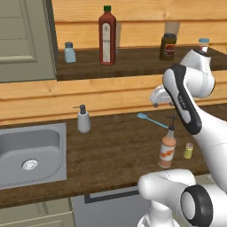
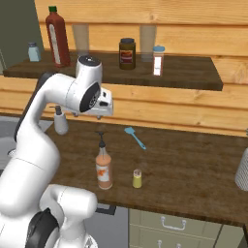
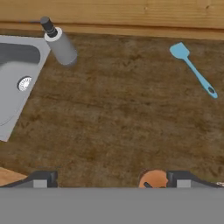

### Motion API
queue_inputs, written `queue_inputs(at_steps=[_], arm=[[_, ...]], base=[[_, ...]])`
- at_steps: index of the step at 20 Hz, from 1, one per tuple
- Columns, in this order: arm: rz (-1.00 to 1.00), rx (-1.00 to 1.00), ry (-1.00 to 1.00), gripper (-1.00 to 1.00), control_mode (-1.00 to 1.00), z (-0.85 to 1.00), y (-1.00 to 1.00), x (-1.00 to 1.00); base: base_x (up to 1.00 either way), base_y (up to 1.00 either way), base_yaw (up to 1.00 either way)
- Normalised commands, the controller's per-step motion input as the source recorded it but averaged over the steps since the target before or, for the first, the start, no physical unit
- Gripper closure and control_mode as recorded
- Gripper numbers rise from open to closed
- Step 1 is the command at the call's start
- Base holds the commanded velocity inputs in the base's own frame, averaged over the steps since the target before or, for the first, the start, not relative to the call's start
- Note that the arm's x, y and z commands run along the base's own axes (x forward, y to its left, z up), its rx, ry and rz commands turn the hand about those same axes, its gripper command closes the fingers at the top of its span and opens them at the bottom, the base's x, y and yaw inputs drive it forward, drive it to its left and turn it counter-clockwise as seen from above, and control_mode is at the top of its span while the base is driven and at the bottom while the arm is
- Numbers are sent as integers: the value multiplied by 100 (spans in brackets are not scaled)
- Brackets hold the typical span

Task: Put the shaker and condiment bottle from the counter next to their counterparts in the cabinet.

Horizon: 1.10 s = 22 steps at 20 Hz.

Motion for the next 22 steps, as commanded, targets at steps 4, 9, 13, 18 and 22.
queue_inputs(at_steps=[4, 9, 13, 18, 22], arm=[[16, 0, -14, -100, -100, 0, -5, -25], [16, -2, -29, -100, -100, 0, 0, -36], [12, 0, -28, -100, -100, 0, -12, -35], [12, 6, -29, -100, -100, 0, -32, -44], [10, 14, -19, -100, -100, 0, -26, -46]], base=[[0, 0, 0], [0, 0, 0], [0, 0, 0], [0, 0, 0], [0, 0, 0]])
